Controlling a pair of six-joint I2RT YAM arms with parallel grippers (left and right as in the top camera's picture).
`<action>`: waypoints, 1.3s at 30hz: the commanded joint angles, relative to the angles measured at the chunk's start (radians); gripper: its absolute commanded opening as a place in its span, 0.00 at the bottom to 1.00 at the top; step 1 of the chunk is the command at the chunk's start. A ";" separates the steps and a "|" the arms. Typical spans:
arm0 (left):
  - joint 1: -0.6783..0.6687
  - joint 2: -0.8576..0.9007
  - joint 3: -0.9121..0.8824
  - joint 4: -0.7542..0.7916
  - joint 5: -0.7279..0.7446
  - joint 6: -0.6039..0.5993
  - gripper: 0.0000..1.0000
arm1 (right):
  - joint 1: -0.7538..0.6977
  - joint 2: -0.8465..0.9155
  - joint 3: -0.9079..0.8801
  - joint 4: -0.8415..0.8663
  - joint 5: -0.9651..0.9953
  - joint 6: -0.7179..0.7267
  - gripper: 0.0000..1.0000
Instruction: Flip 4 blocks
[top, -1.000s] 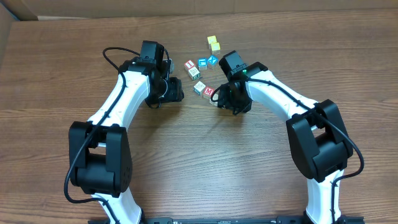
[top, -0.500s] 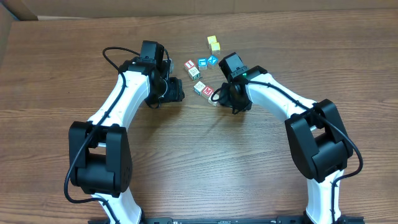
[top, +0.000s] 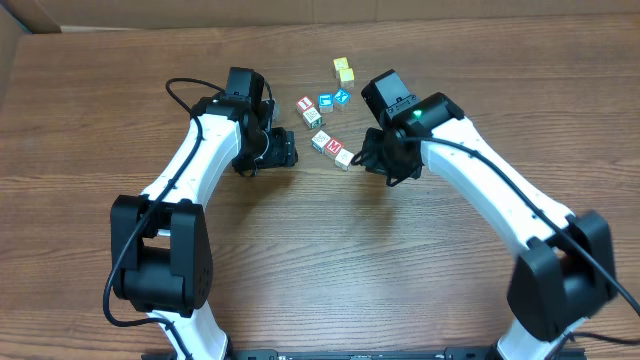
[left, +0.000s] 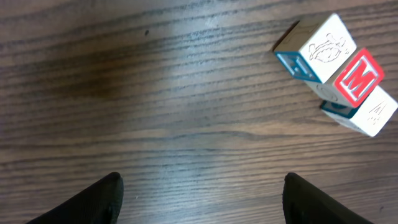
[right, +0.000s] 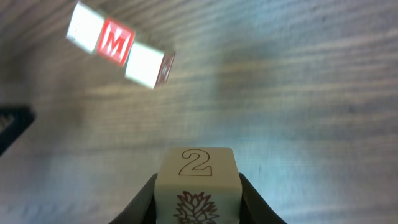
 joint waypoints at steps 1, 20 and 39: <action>0.000 0.007 0.007 -0.010 -0.010 -0.003 0.75 | 0.047 0.014 -0.035 -0.009 -0.014 -0.008 0.24; 0.000 0.007 0.007 -0.027 -0.010 -0.003 0.75 | 0.131 0.015 -0.288 0.211 0.019 0.045 0.88; 0.000 0.007 0.007 -0.029 -0.010 -0.003 0.76 | 0.182 0.015 -0.288 0.148 -0.070 -0.101 0.76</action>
